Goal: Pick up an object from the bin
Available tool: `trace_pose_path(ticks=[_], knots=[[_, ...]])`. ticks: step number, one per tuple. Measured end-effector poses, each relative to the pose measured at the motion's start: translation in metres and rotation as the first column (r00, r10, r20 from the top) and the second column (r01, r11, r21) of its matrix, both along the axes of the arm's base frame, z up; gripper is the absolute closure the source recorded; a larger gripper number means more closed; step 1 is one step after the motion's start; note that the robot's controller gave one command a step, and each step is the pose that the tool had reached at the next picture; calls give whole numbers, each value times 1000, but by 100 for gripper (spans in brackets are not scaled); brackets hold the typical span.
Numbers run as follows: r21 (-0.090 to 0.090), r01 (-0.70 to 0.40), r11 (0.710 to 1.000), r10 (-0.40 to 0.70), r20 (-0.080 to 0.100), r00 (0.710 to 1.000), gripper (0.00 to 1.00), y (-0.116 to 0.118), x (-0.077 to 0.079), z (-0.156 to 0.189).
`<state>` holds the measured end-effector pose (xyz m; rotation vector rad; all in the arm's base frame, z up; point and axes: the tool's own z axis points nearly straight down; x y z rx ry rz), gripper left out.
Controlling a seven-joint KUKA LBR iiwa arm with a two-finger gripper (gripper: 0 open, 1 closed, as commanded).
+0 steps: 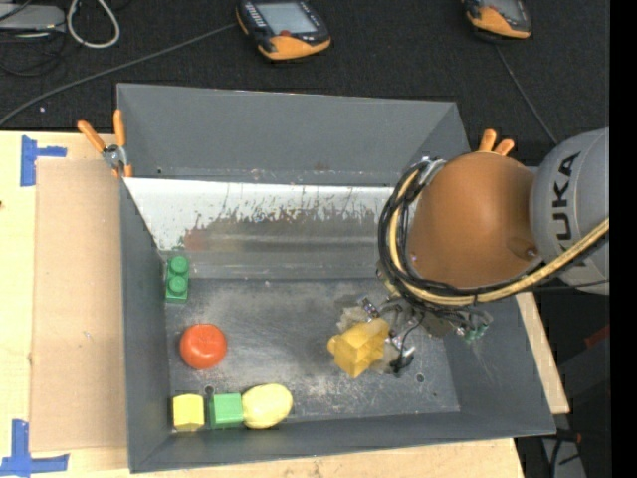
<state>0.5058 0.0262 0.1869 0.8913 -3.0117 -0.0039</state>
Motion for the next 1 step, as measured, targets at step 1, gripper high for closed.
trace_pose_path(ticks=[1], knots=[[0, 1, 1000, -1, -3, 1000, 100, 0, 0, 10]])
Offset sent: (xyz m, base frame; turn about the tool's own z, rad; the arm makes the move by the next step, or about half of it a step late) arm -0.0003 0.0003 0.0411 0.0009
